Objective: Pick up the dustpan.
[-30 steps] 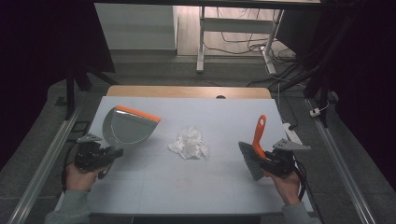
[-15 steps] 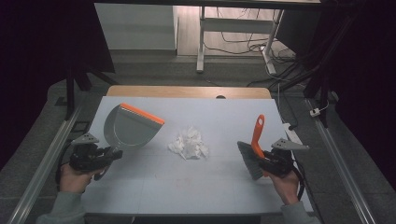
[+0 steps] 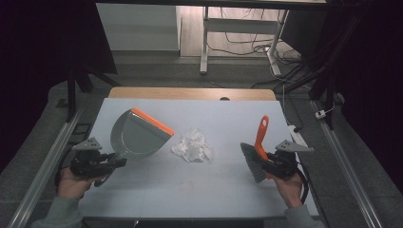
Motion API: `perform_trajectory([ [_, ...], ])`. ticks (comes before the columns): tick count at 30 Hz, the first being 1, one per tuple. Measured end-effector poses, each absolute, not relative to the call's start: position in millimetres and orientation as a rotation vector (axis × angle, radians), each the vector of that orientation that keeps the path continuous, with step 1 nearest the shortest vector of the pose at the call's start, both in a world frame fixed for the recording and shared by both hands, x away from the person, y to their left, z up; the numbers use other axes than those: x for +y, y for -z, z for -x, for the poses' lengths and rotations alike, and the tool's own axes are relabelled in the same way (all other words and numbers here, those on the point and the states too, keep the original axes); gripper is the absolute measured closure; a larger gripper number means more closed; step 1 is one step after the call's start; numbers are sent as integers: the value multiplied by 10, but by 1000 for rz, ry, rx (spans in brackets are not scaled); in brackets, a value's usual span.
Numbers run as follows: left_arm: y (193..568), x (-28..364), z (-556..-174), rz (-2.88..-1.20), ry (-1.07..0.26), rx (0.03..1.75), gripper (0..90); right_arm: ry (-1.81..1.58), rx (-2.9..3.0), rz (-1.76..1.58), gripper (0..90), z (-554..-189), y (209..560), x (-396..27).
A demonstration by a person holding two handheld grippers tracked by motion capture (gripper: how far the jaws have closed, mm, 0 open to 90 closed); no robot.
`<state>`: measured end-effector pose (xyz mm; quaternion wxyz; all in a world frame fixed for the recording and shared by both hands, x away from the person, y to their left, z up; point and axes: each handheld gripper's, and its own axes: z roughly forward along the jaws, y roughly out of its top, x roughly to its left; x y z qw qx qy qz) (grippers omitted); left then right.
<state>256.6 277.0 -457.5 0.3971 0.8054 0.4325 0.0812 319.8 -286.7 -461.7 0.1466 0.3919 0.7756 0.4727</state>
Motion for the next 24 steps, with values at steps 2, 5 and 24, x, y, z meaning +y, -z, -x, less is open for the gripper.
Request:
perform_trajectory([
  [2, 4594, 2743, -2574, -2071, -188, 1074, 618, -1351, 2242, -1118, 703, -3200, 4615, -2844],
  [5, 4614, 2699, -2583, -2098, -167, 1048, 619, -1355, 2243, -1107, 704, -3199, 4608, -2835],
  [24, 4827, 2593, -2448, -2261, -33, 928, 618, -1359, 2250, -1092, 703, -3182, 4614, -2850],
])
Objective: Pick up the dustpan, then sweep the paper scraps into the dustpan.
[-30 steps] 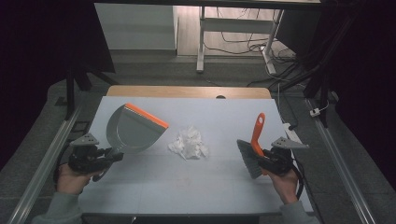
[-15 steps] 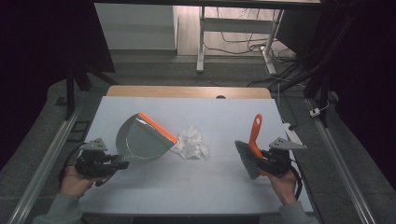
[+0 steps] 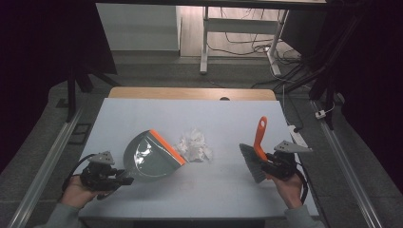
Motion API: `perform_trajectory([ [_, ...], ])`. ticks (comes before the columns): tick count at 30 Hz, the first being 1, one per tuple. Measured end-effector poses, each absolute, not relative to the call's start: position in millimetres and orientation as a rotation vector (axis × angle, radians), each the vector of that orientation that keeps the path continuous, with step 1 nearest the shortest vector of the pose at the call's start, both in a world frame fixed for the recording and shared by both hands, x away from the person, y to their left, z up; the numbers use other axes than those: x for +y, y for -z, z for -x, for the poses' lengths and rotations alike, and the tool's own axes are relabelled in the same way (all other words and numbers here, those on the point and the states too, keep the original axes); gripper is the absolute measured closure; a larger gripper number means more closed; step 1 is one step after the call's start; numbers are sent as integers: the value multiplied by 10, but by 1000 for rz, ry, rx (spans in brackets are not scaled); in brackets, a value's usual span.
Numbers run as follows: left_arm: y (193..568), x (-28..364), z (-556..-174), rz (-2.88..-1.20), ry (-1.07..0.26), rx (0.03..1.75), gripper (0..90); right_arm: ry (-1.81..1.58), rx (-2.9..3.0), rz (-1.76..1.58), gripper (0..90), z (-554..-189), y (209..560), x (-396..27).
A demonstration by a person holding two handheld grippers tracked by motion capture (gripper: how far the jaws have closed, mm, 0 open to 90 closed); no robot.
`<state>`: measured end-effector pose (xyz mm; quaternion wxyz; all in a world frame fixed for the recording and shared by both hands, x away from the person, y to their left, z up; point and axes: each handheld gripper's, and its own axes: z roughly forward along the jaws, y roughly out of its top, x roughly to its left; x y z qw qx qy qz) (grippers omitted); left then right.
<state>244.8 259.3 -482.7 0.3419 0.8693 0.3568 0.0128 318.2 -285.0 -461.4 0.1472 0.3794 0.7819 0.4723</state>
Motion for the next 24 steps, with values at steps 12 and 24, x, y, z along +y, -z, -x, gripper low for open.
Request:
perform_trajectory([
  [12, 4872, 2592, -2475, -2281, -23, 961, 618, -1355, 2265, -1066, 703, -3223, 4599, -2747],
  [24, 4961, 2575, -2495, -2326, 15, 976, 618, -1361, 2289, -1024, 703, -3494, 4558, -2416],
])
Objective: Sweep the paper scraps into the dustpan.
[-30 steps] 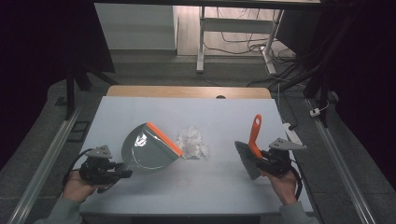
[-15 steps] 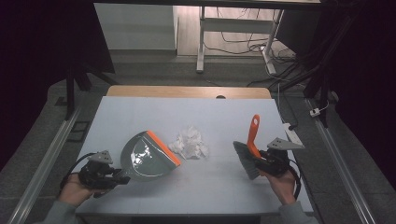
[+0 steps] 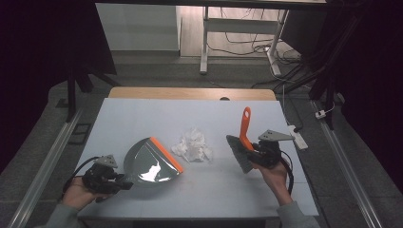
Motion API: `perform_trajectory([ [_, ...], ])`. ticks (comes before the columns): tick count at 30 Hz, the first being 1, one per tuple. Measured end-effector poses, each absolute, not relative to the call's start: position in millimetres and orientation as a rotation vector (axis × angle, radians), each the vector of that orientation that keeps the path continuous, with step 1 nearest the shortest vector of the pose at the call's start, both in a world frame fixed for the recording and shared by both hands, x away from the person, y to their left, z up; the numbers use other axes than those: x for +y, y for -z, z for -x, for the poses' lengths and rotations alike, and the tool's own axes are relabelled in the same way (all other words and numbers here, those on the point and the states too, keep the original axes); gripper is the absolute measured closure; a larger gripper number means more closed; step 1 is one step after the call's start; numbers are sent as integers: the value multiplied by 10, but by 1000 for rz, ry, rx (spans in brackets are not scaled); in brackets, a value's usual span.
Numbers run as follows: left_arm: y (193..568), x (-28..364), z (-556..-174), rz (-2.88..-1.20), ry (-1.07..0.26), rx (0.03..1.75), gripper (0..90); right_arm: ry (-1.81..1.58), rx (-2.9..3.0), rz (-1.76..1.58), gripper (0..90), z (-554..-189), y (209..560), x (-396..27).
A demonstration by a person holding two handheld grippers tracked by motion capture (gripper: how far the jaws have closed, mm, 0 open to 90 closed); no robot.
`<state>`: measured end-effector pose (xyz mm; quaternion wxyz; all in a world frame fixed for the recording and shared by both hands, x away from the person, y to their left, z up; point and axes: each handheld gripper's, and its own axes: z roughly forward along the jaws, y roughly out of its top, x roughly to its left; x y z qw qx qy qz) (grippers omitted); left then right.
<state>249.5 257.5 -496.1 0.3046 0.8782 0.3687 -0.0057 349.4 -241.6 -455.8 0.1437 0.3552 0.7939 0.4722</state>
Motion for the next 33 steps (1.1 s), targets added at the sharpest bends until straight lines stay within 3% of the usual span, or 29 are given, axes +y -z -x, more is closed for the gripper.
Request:
perform_trajectory([
  [33, 5075, 2490, -2604, -2355, 110, 928, 617, -1218, 2300, -1201, 704, -4405, 4508, -1589],
])
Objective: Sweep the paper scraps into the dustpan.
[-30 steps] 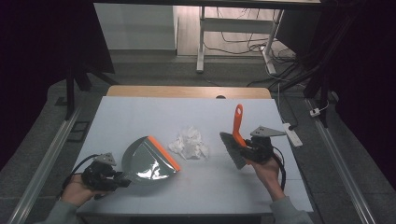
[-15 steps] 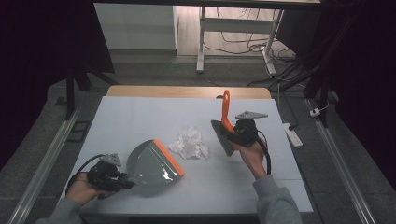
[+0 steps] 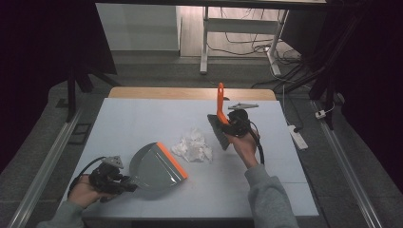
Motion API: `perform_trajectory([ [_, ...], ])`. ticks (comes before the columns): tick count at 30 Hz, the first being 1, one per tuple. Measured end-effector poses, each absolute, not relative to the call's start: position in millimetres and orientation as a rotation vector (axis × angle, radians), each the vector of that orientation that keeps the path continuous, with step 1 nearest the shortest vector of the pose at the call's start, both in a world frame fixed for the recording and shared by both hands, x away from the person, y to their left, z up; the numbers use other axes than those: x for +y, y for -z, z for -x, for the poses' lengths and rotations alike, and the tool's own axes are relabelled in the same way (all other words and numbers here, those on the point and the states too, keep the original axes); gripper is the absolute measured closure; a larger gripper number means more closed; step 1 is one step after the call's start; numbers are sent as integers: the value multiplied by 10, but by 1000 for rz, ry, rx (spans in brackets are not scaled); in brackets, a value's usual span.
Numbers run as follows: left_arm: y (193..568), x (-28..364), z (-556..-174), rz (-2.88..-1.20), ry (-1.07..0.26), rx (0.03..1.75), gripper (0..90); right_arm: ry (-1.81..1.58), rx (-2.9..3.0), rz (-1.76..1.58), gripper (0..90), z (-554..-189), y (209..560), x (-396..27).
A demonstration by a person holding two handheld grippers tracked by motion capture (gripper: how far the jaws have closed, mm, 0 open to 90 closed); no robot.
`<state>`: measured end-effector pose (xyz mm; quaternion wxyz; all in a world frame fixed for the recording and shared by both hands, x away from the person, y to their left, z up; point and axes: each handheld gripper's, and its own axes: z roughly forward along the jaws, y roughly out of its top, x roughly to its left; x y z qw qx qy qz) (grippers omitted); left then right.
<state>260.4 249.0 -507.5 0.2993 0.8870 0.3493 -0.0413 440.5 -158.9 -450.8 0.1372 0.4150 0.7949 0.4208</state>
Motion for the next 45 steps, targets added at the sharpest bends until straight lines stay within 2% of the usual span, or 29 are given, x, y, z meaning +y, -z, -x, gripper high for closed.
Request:
perform_trajectory([
  [24, 5097, 2454, -2636, -2351, 131, 926, 617, -1085, 2366, -1216, 704, -4626, 4730, -1298],
  [45, 5142, 2420, -2668, -2357, 155, 932, 617, -1058, 2467, -1213, 707, -4626, 4903, -978],
])
